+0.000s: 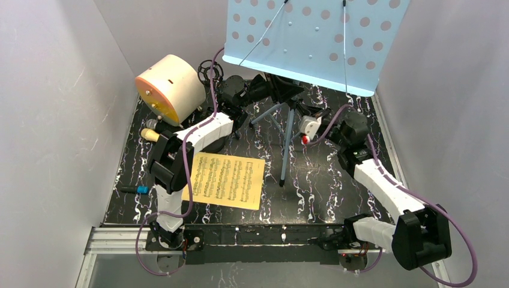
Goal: Pack up the instrument practice props
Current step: Unscrew the knob on the music stand.
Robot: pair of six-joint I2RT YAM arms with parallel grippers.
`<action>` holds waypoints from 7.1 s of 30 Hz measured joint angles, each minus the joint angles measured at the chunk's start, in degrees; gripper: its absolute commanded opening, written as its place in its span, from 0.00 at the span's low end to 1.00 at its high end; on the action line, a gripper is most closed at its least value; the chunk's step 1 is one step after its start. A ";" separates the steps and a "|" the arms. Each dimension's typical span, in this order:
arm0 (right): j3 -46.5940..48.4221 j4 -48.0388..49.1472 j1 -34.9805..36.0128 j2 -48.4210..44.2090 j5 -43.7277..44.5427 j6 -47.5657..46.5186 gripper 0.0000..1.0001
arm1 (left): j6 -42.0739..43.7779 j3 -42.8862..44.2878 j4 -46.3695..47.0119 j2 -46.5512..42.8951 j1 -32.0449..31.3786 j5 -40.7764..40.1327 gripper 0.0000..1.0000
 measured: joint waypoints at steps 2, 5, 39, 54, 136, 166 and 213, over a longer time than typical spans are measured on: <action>-1.75 0.17 2.45 -1.11 4.59 -8.57 0.01 | 0.13 0.00 -0.20 -0.04 -0.02 -0.13 0.00; -4.68 1.81 6.25 -2.08 11.85 -20.92 0.01 | 0.17 0.00 -0.31 -0.07 -0.02 -0.15 0.00; -14.43 6.54 6.36 -8.48 29.53 59.04 0.92 | 2.49 0.00 -2.56 -0.79 -0.39 -2.03 0.00; -1.73 1.29 -8.26 2.40 6.75 96.39 0.72 | 2.49 0.00 -2.56 -0.81 -0.39 -2.03 0.00; -4.31 -2.01 8.22 -8.39 21.97 34.93 0.85 | 4.44 0.85 -5.60 -1.03 -0.55 -2.80 0.00; 1.97 0.07 -4.85 2.62 14.64 107.43 0.56 | 4.81 0.96 -6.21 -1.18 -0.61 -2.86 0.00; -2.19 -2.49 9.46 -0.39 22.82 -43.54 0.16 | 5.79 1.49 -8.17 -1.33 -0.90 -3.52 0.00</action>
